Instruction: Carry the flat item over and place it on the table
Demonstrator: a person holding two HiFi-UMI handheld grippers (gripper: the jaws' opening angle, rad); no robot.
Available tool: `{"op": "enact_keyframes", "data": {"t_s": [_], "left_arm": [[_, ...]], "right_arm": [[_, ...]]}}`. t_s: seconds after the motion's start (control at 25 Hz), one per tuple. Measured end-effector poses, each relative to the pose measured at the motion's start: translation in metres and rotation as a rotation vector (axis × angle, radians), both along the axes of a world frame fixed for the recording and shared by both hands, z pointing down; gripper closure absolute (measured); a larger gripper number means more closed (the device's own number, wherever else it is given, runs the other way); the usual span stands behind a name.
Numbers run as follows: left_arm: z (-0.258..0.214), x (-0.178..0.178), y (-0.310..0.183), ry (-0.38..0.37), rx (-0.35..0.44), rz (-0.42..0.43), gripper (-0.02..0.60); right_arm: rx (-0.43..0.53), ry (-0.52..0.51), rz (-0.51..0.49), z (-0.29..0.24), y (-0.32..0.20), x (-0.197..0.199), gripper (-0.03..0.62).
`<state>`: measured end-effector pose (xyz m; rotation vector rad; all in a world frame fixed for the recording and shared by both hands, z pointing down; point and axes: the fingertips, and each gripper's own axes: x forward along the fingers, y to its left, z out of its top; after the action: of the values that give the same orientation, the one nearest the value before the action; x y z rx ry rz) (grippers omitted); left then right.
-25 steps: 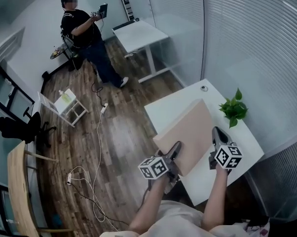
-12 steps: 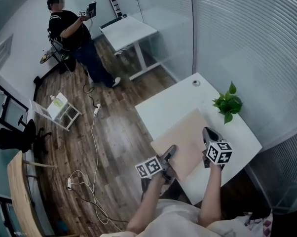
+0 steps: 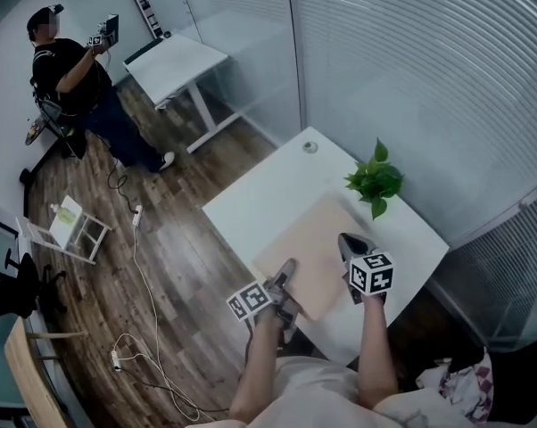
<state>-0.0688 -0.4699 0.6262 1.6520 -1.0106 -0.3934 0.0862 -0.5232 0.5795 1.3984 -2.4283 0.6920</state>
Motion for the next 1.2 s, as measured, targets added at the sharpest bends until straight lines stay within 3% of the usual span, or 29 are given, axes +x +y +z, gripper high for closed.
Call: {"op": "enact_keyframes", "data": {"t_s": [0.2,0.48,0.76,1.08,1.2], "left_arm": [[0.018,0.021,-0.013,0.070,-0.048,0.037,0.299],[0.042,0.033,-0.019,0.105,-0.100,0.049,0.299],[0.058,0.038,-0.021,0.171,-0.171,0.038,0.299],[0.073,0.048,-0.027,0.197,-0.186,0.039,0.299],[0.084,0.054,-0.031,0.217,-0.200,0.030,0.299]], "right_arm": [[-0.047,0.036,0.026,0.016,0.002,0.014,0.593],[-0.123,0.031,-0.008,0.046,0.001,0.013,0.594],[-0.191,-0.034,-0.006,0.066,0.002,0.004,0.594],[-0.211,0.121,-0.049,0.085,-0.001,0.004,0.594],[-0.249,0.228,-0.141,0.099,-0.004,-0.001,0.594]]}}
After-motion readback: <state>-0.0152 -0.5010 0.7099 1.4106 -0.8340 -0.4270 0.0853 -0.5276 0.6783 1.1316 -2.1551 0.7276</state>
